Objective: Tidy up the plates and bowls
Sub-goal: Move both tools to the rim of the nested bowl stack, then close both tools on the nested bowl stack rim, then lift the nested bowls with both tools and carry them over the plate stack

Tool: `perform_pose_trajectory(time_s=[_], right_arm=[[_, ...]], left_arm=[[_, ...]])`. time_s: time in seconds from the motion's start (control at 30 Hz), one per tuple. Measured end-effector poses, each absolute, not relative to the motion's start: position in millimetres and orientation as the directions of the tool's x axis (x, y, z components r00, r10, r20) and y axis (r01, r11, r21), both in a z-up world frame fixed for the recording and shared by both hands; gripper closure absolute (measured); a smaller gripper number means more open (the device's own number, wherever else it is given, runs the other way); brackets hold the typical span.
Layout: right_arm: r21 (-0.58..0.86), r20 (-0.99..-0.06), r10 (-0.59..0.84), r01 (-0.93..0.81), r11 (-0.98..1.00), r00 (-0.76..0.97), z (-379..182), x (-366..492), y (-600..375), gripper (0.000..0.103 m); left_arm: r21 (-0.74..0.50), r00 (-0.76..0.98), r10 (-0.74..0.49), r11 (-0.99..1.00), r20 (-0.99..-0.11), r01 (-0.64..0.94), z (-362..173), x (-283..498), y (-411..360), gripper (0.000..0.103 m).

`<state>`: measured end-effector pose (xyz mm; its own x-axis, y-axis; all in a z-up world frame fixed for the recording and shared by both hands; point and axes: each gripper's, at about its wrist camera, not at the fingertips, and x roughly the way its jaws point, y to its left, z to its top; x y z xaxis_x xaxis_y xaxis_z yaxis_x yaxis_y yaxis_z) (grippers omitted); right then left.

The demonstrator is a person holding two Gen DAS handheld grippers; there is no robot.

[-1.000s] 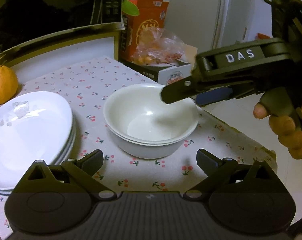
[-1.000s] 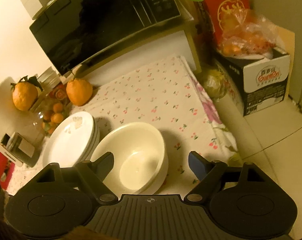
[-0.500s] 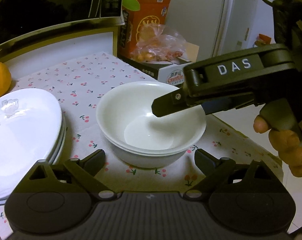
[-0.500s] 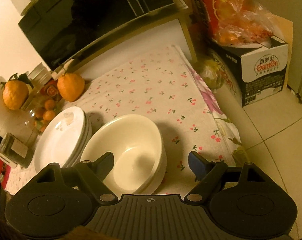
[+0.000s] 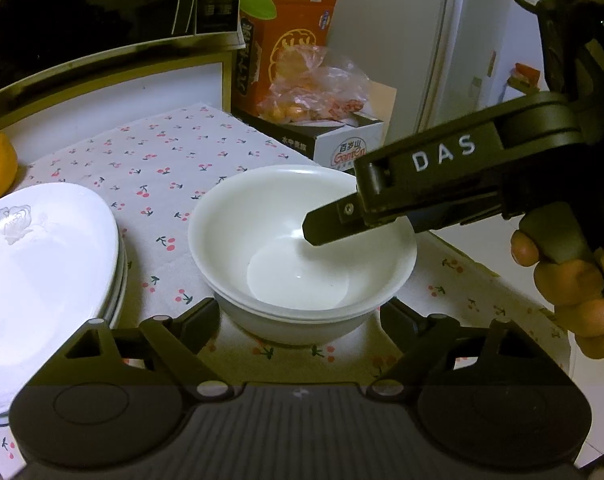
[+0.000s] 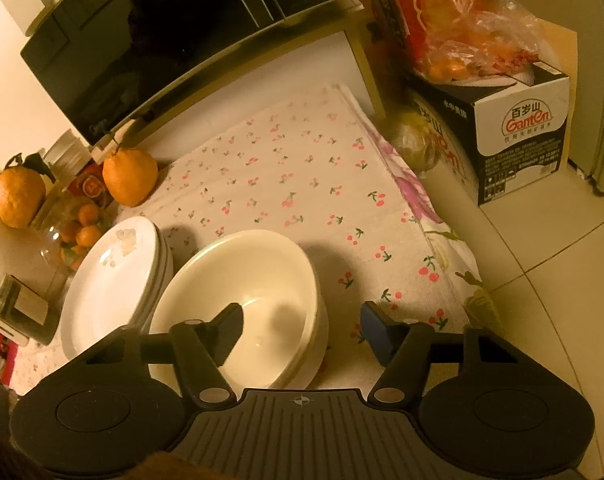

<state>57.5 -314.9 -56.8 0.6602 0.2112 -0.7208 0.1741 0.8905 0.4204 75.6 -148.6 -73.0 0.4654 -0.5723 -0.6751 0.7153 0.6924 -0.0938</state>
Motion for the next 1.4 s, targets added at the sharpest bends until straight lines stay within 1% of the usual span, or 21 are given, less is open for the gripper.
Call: perform_pose_trajectory(time_s=[0.03, 0.07, 0.13, 0.17, 0.33, 0.93, 1.4], right_arm=[[0.419, -0.722, 0.21, 0.175, 0.891, 0.66, -57, 58, -315, 0.053], [0.416, -0.723, 0.207, 0.177, 0.892, 0.659, -58, 59, -314, 0.057], [0.406, -0.727, 0.199, 0.177, 0.897, 0.657, -58, 59, -313, 0.073], [0.403, -0.727, 0.198, 0.175, 0.898, 0.657, -58, 60, -312, 0.076], [0.384, -0.727, 0.177, 0.179, 0.906, 0.663, -57, 59, -311, 0.083], [0.379, -0.676, 0.158, 0.156, 0.912, 0.72, -38, 54, -307, 0.084], [0.426, -0.613, 0.185, 0.124, 0.896, 0.768, -14, 54, -299, 0.084]], left_arm=[[-0.093, 0.465, -0.572, 0.692, -0.676, 0.716, -73, 76, -148, 0.017], [-0.091, 0.465, -0.572, 0.691, -0.676, 0.717, -73, 76, -148, 0.017], [-0.086, 0.467, -0.571, 0.689, -0.676, 0.719, -73, 75, -148, 0.018], [-0.083, 0.467, -0.571, 0.689, -0.675, 0.72, -72, 74, -148, 0.018], [-0.094, 0.465, -0.572, 0.692, -0.676, 0.716, -72, 76, -148, 0.019], [-0.098, 0.498, -0.574, 0.713, -0.651, 0.694, -59, 73, -136, 0.021], [-0.096, 0.537, -0.577, 0.731, -0.616, 0.676, -37, 66, -115, 0.022]])
